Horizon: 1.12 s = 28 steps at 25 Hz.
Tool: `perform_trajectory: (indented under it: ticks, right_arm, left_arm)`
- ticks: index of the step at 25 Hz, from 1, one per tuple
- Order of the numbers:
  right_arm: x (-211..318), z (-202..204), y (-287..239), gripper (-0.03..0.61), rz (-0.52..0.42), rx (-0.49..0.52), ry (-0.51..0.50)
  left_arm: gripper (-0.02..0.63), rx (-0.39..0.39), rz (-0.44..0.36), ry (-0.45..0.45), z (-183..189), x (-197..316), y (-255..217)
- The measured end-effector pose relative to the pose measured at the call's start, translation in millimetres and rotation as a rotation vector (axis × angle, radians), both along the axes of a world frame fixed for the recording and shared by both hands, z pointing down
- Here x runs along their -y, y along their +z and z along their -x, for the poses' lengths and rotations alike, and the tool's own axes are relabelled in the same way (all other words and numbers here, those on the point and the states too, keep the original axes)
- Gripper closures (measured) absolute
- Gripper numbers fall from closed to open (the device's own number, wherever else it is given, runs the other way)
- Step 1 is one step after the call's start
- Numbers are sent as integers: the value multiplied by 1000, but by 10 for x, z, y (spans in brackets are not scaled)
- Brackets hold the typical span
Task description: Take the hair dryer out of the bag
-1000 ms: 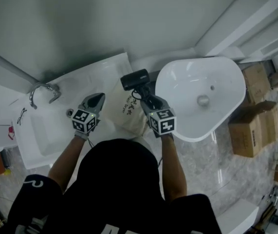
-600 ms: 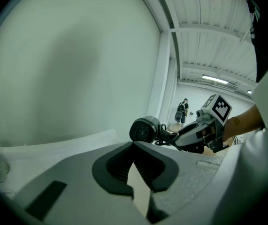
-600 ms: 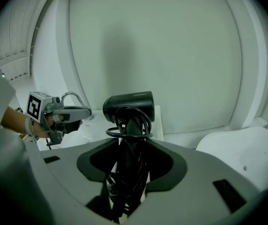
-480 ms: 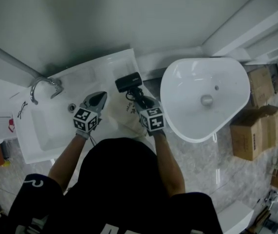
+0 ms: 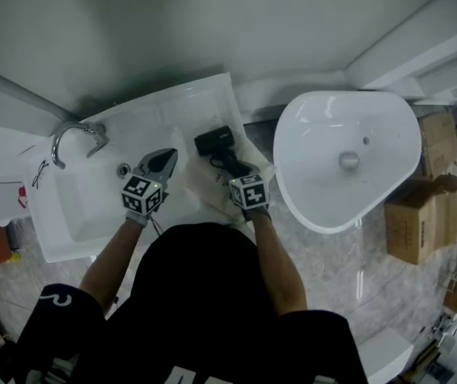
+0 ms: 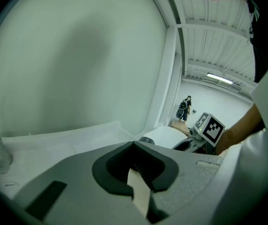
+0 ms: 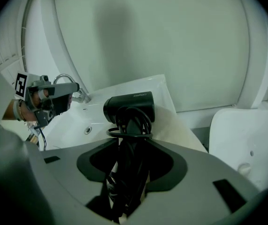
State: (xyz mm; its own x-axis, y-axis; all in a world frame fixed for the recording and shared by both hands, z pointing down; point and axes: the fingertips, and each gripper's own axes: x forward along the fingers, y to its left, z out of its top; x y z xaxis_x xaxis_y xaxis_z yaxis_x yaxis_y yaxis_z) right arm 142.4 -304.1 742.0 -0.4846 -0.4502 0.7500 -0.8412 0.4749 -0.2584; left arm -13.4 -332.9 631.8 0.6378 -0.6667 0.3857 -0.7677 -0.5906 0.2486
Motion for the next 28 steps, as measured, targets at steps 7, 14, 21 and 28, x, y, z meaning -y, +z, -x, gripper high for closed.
perform_trajectory:
  ticks: [7, 14, 21, 28]
  right_arm:
    - [-62, 28, 169, 410, 40, -9, 13]
    - [-54, -24, 61, 402, 0, -13, 30]
    - [34, -94, -375, 400, -91, 24, 51]
    - [230, -221, -1071, 500, -269, 55, 119]
  left_arm:
    - [615, -26, 4, -4, -76, 82, -22]
    - [615, -32, -13, 10, -172, 72, -81]
    - [615, -48, -49, 15, -254, 95, -291]
    - [615, -23, -103, 60, -395, -44, -463]
